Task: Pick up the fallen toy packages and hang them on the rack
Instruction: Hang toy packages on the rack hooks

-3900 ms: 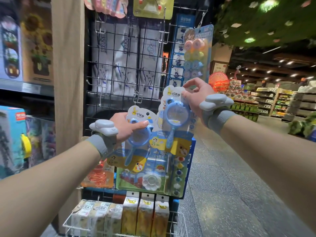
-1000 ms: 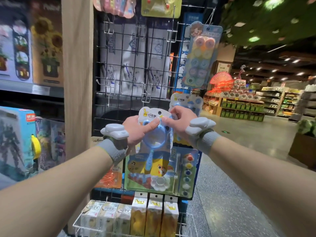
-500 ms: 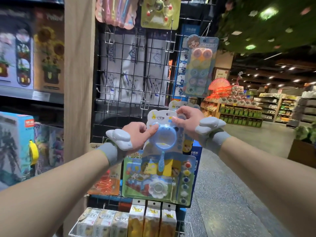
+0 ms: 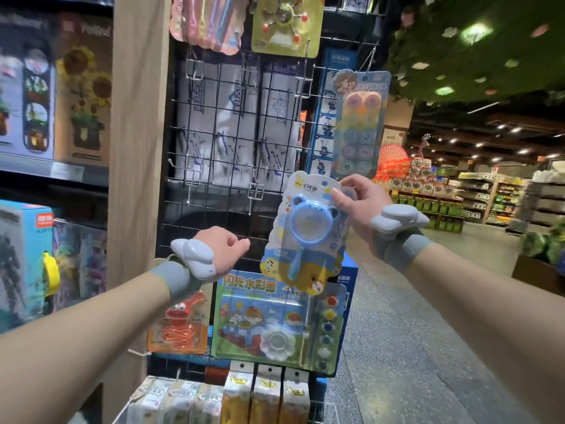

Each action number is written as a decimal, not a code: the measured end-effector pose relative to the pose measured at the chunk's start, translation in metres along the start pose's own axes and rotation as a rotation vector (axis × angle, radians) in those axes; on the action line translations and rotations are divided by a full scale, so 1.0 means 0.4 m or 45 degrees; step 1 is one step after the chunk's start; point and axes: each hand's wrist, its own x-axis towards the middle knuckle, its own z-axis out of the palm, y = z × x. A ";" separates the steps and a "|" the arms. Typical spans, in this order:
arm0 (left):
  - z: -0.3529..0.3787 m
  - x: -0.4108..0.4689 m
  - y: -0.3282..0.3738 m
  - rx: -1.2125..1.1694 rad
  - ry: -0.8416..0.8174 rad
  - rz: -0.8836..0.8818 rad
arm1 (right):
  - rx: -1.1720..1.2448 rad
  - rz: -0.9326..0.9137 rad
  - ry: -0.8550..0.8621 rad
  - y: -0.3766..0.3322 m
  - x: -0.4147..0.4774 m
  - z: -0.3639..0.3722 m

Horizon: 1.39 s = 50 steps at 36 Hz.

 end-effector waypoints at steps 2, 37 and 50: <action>-0.001 -0.001 0.004 -0.007 -0.008 0.003 | 0.000 -0.014 0.026 -0.003 0.005 -0.004; -0.003 -0.054 -0.009 -0.036 -0.081 -0.003 | -0.121 0.100 0.077 -0.009 0.013 -0.018; 0.020 -0.053 -0.016 -0.089 -0.067 -0.014 | -0.218 0.187 0.034 0.018 0.021 -0.018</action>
